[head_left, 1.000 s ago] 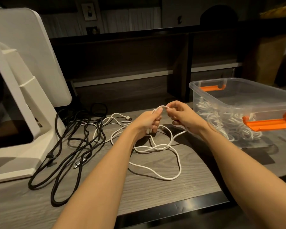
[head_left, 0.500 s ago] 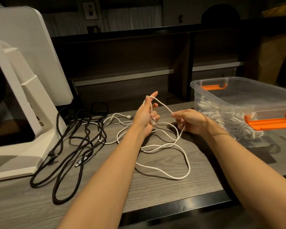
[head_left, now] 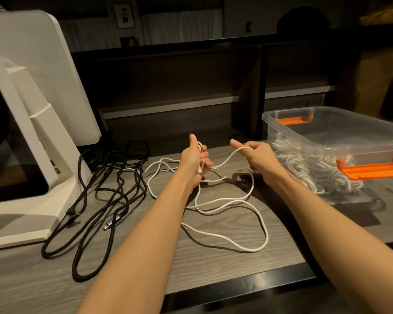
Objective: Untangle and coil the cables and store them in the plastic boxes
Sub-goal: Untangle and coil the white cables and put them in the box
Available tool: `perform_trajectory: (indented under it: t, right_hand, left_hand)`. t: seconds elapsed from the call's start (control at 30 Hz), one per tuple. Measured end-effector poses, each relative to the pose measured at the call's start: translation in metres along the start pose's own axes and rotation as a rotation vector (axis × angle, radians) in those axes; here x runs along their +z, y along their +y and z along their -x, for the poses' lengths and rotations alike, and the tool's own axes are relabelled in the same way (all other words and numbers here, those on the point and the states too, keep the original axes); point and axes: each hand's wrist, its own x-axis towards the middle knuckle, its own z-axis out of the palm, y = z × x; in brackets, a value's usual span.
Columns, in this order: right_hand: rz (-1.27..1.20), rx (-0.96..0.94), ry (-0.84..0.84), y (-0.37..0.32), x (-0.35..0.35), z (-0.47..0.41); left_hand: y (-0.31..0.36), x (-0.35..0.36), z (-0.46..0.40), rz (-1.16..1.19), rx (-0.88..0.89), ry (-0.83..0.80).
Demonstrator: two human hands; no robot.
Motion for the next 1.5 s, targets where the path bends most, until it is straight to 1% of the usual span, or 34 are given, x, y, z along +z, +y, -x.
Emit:
perform_trajectory:
  t: [0.07,0.13,0.27,0.33,0.4,0.47,0.6,0.67,0.73,0.8,0.83,0.9,0.97,1.0,1.07,1.17,1.2,1.23,1.3,1.33,1.37,1.43,1.5]
  right_hand:
    - [-0.016,-0.118,-0.034,-0.002,0.001,-0.001]
    - [-0.018,-0.181,-0.113,-0.004,0.002,0.0]
    - [-0.087,-0.236,-0.267,-0.007,0.002,0.001]
    - [-0.195,-0.212,-0.322,-0.007,-0.001,0.001]
    - [-0.338,-0.148,-0.366,-0.008,-0.003,0.0]
    - [-0.425,-0.099,-0.39,-0.007,-0.004,-0.001]
    - [-0.416,-0.055,-0.333,-0.006,-0.001,0.0]
    - [-0.372,-0.037,-0.287,-0.003,-0.002,-0.001]
    - [-0.202,-0.059,-0.217,0.002,-0.004,-0.003]
    - [-0.019,-0.061,-0.186,0.005,-0.005,-0.003]
    - [0.002,-0.018,-0.211,0.005,-0.005,-0.002]
    - [-0.103,0.12,-0.326,0.002,-0.005,0.0]
    - [-0.304,0.222,-0.419,-0.003,-0.004,0.001]
    - [-0.401,0.256,-0.436,-0.004,-0.003,0.002]
    - [-0.531,0.289,-0.437,-0.006,-0.001,0.003]
    - [-0.649,0.23,-0.374,-0.001,0.0,0.001]
    - [-0.621,0.173,-0.335,0.001,0.0,0.0]
    - [-0.515,0.082,-0.273,0.004,0.0,-0.001]
    - [-0.179,-0.153,-0.104,0.007,-0.001,-0.003]
    - [-0.046,-0.263,-0.028,0.008,-0.002,-0.004]
    - [0.041,-0.346,0.012,0.007,-0.002,-0.005]
    - [0.216,-0.434,0.019,0.009,-0.002,-0.007]
    - [0.406,-0.413,-0.014,0.013,-0.001,-0.009]
  left_hand:
    - [-0.001,0.0,0.0,-0.217,0.029,-0.032]
    - [-0.004,0.002,0.002,-0.43,0.067,-0.076]
    - [-0.011,0.009,0.008,-0.797,0.159,-0.162]
    - [-0.012,0.01,0.008,-0.884,0.196,-0.184]
    - [-0.013,0.008,0.007,-0.884,0.173,-0.237]
    - [-0.013,0.006,0.007,-0.875,0.121,-0.275]
    - [-0.01,0.007,0.006,-0.797,0.056,-0.382]
    - [-0.008,0.007,0.005,-0.742,0.064,-0.431]
    - [-0.009,0.007,0.005,-0.716,0.102,-0.431]
    - [-0.011,0.006,0.004,-0.699,0.166,-0.371]
    - [-0.012,0.006,0.002,-0.693,0.197,-0.326]
    - [-0.013,0.005,-0.001,-0.687,0.238,-0.228]
    - [-0.012,0.003,-0.003,-0.665,0.252,-0.145]
    - [-0.012,0.001,-0.003,-0.654,0.256,-0.121]
    - [-0.011,-0.001,-0.003,-0.641,0.272,-0.1]
    - [-0.01,-0.001,-0.003,-0.613,0.296,-0.097]
    - [-0.01,0.0,-0.003,-0.609,0.3,-0.099]
    - [-0.01,0.001,-0.003,-0.61,0.301,-0.098]
    - [-0.01,0.002,-0.002,-0.598,0.292,-0.09]
    - [-0.01,0.001,-0.002,-0.585,0.285,-0.079]
    - [-0.01,0.001,-0.002,-0.574,0.28,-0.062]
    - [-0.013,-0.001,-0.005,-0.549,0.279,-0.023]
    - [-0.016,0.001,-0.005,-0.452,0.273,0.001]
